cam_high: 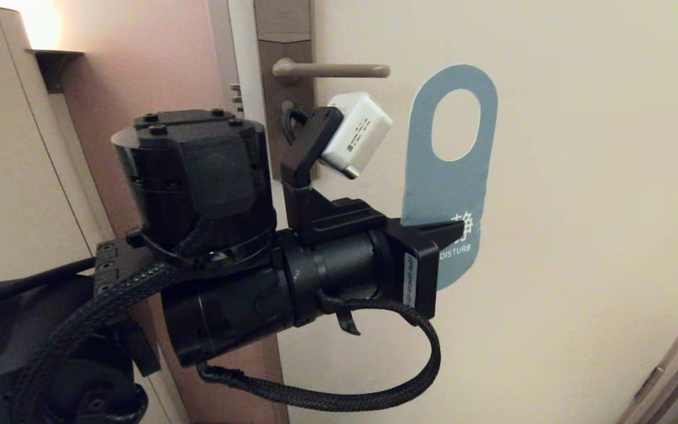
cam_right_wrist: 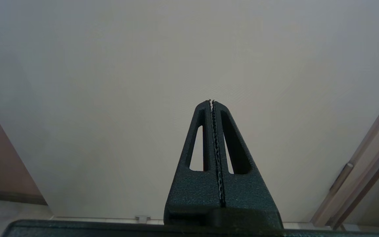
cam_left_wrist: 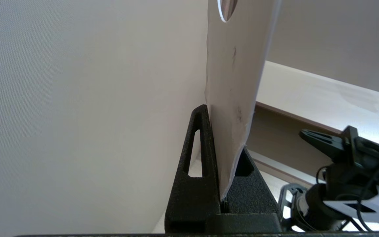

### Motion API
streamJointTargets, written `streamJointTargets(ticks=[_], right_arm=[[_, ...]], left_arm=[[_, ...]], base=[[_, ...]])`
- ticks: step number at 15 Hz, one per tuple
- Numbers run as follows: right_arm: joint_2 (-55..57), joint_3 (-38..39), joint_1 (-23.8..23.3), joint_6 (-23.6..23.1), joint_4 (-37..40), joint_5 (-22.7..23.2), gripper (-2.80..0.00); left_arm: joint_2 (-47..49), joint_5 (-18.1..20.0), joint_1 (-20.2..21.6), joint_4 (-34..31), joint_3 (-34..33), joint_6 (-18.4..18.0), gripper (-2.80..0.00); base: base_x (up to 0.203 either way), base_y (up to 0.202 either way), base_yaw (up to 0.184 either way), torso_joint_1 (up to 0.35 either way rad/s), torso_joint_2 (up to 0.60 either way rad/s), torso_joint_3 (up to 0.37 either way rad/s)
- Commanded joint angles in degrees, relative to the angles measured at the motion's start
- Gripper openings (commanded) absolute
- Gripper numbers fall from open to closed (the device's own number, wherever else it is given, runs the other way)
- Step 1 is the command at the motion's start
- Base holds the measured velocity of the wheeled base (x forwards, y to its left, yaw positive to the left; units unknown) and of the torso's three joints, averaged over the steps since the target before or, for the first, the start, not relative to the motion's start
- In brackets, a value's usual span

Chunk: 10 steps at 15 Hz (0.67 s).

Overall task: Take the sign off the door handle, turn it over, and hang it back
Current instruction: Hand it to the other hand

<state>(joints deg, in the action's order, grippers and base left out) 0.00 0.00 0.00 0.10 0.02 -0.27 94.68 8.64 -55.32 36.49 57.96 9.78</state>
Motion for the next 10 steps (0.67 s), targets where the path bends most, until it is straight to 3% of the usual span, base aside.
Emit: streamJointTargets(ticks=[1,3,7,10], right_arm=[[0.0,0.0,0.0,0.0,0.0,0.0,-2.8],[0.0,0.0,0.0,0.0,0.0,0.0,-2.8],[0.0,0.0,0.0,0.0,0.0,0.0,-2.8],[0.0,0.0,0.0,0.0,0.0,0.0,-2.8]], left_arm=[[-0.9,0.1,0.0,0.2,-0.7,0.1,-2.8],[-1.4,0.7,0.0,0.2,-2.0,0.4,-2.8],[-1.1,11.2,3.2,0.2,-3.3,3.2,-2.8],[0.6,15.4,6.2,0.3,-5.1,3.5,-2.8]], base=[[0.0,0.0,0.0,0.0,0.0,0.0],[0.0,0.0,0.0,0.0,0.0,0.0],[0.0,0.0,0.0,0.0,0.0,0.0],[0.0,0.0,0.0,0.0,0.0,0.0]])
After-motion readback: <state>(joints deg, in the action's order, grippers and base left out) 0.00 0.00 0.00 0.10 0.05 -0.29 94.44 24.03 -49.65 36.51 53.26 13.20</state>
